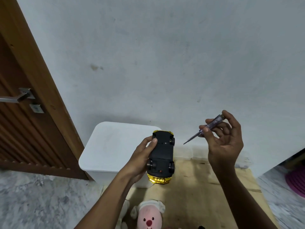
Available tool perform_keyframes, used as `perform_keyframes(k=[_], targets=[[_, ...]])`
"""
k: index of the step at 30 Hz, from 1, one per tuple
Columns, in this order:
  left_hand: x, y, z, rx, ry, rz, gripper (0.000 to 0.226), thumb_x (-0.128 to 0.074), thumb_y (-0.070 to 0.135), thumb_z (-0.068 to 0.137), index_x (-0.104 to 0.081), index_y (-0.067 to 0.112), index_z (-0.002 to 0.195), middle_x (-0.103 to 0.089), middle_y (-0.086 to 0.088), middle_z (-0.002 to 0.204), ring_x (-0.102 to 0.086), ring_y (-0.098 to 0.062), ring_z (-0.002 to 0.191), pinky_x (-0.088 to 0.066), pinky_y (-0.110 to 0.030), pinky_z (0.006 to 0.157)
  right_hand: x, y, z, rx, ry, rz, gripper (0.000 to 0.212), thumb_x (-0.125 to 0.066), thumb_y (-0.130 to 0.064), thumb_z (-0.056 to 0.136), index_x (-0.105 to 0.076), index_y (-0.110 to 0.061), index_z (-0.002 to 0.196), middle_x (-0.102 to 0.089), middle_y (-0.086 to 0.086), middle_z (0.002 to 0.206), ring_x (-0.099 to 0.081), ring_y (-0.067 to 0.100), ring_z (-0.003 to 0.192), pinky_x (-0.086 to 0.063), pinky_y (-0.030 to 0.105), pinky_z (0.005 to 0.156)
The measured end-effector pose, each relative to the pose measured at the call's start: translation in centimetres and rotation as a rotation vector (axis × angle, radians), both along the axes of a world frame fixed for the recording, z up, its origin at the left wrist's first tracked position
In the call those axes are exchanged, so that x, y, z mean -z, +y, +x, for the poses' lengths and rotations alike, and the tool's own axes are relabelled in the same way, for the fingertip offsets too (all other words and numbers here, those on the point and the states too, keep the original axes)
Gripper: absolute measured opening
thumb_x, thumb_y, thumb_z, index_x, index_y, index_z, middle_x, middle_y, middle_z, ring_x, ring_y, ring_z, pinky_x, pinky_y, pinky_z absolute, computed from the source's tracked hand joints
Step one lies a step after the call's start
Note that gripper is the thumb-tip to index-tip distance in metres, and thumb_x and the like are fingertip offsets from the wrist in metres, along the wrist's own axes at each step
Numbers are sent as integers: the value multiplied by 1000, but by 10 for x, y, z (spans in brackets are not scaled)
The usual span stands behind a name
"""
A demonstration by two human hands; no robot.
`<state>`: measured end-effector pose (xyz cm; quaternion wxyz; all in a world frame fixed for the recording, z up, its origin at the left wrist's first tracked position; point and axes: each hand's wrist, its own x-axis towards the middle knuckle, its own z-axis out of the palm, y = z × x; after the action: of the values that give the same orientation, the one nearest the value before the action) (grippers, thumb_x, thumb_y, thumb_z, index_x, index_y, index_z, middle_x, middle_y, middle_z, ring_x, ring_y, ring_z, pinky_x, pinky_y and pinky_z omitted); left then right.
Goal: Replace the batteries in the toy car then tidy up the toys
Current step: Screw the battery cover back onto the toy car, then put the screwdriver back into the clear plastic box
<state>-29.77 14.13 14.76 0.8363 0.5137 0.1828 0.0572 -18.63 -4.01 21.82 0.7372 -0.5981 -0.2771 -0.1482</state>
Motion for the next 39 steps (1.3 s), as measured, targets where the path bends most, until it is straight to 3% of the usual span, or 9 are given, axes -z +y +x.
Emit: perform_keyframes(k=[6,9,13,17,21,26,31,34,39], targets=[[-4,-17,6,15,-22,-399,63,-60,55,94,-61,8,135,-70,-19,116,-66,-33,94,-59,-40,78,9,-15,10,64,59,-23,60,-69,15,84,-50,-10,135,-68,21,103,-70,36,91,-62,38,77],[0,-25,14,-18,-49,-394,58,-61,48,96,-52,15,143,-62,-20,136,-58,-36,115,-55,-46,91,12,-19,12,68,56,-54,62,-69,17,82,-50,-8,135,-68,19,100,-71,28,93,-62,35,76],[-1,-31,17,46,-97,-432,52,-57,32,98,-49,14,146,-66,-14,130,-65,-30,104,-58,-42,86,12,-25,14,85,56,-79,62,-69,18,82,-50,-7,135,-68,17,100,-71,19,92,-60,26,73],[-3,-36,22,146,-186,-476,55,-47,15,93,-47,12,149,-49,-23,150,-53,-35,121,-44,-46,102,12,-31,18,101,75,-79,60,-69,18,82,-51,-7,134,-69,8,98,-70,14,87,-58,22,72],[2,-46,35,109,-118,-258,47,-57,19,100,-51,31,145,-62,-14,140,-63,-29,122,-51,-42,98,13,-40,25,120,84,-133,60,-71,12,84,-54,-19,132,-72,-3,96,-71,18,91,-61,31,75],[21,-70,62,-67,100,163,64,-86,32,74,-60,52,130,-65,-2,128,-68,-19,113,-56,-44,100,23,-55,48,132,66,-259,61,-70,8,86,-54,-28,132,-71,9,104,-70,24,97,-61,51,80],[59,-96,85,-152,217,447,69,-89,30,72,-60,42,133,-62,18,106,-61,4,95,-55,-36,98,46,-64,80,128,15,-429,60,-71,6,86,-51,-19,136,-71,9,103,-71,21,96,-63,49,72],[91,-109,99,-128,343,617,76,-88,38,65,-58,41,136,-65,11,114,-66,-9,102,-54,-28,92,65,-70,99,78,33,-511,59,-70,3,87,-50,-22,138,-72,6,103,-72,16,96,-63,47,74],[147,-129,112,-29,645,758,92,-76,60,58,-40,52,143,-55,6,134,-58,-21,121,-49,-43,104,103,-74,126,-29,90,-621,59,-72,1,87,-52,-27,135,-71,3,102,-72,14,89,-64,42,69]])
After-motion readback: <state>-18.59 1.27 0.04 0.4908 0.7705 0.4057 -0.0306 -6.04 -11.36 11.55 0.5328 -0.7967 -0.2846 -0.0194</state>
